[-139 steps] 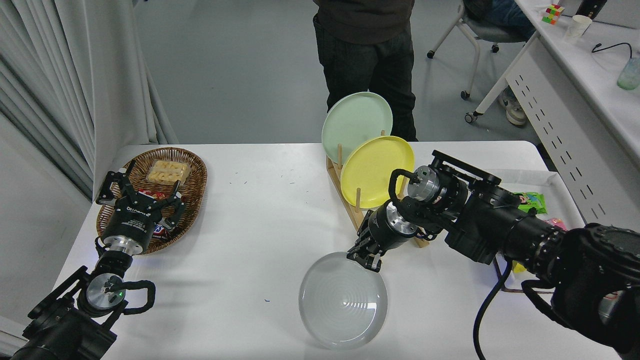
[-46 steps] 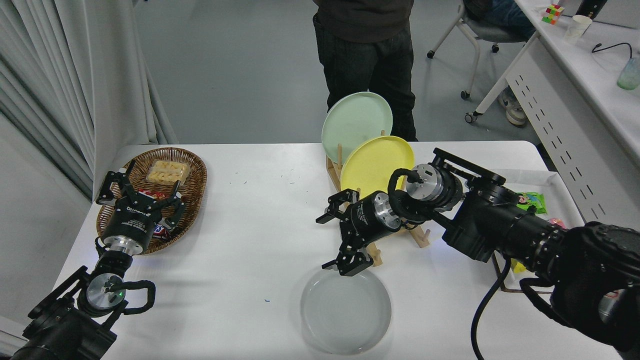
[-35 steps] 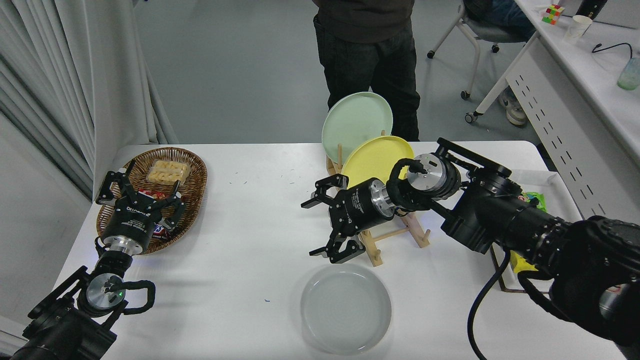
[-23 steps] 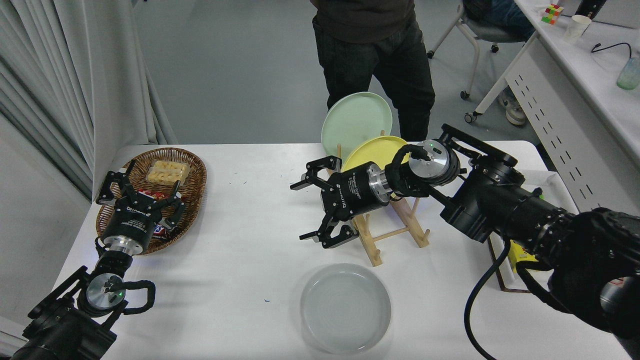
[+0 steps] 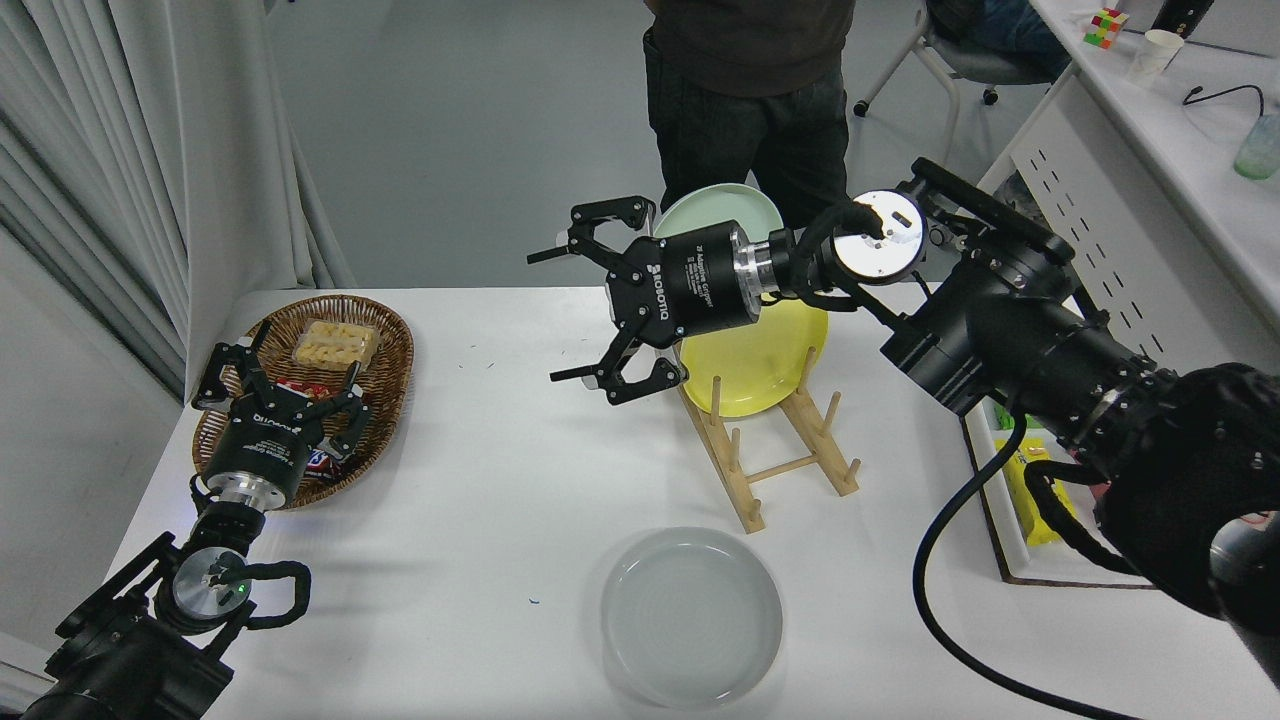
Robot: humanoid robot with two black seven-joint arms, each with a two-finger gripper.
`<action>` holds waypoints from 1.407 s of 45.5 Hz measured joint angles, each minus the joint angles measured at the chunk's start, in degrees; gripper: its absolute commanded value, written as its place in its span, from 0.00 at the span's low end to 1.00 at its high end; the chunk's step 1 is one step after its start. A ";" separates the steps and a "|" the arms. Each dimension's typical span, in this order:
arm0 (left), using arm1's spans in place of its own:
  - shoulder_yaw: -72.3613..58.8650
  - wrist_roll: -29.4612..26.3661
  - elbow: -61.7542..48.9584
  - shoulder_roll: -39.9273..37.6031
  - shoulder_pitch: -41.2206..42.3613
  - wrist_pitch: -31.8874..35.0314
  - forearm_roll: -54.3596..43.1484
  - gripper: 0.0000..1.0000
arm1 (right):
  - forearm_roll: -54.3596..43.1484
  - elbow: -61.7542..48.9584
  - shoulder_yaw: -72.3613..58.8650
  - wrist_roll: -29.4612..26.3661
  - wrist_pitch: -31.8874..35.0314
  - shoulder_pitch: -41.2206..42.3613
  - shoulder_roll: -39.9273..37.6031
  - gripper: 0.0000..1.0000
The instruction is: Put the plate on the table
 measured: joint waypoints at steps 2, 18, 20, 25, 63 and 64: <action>0.00 0.00 0.00 0.00 0.00 0.00 0.00 0.98 | -0.03 -0.05 0.87 0.35 1.48 0.14 0.00 1.00; 0.00 0.00 0.00 0.00 0.03 0.00 0.00 0.98 | -0.23 -0.29 3.86 7.51 12.23 0.96 -4.69 1.00; 0.00 0.00 0.00 0.00 0.02 0.01 0.00 0.98 | -0.29 -0.45 3.99 8.91 13.66 1.03 -5.80 1.00; 0.00 0.00 0.00 0.00 0.03 0.02 -0.01 0.98 | -0.43 -1.34 4.21 12.17 16.35 1.10 -8.37 1.00; 0.00 -0.01 0.00 0.00 0.02 0.02 0.00 0.98 | -11.17 -18.91 -1.24 40.45 20.56 -7.23 -21.23 1.00; 0.00 0.00 0.00 0.00 0.03 0.02 0.00 0.98 | -11.33 -19.22 -1.74 40.97 20.53 -7.77 -21.41 1.00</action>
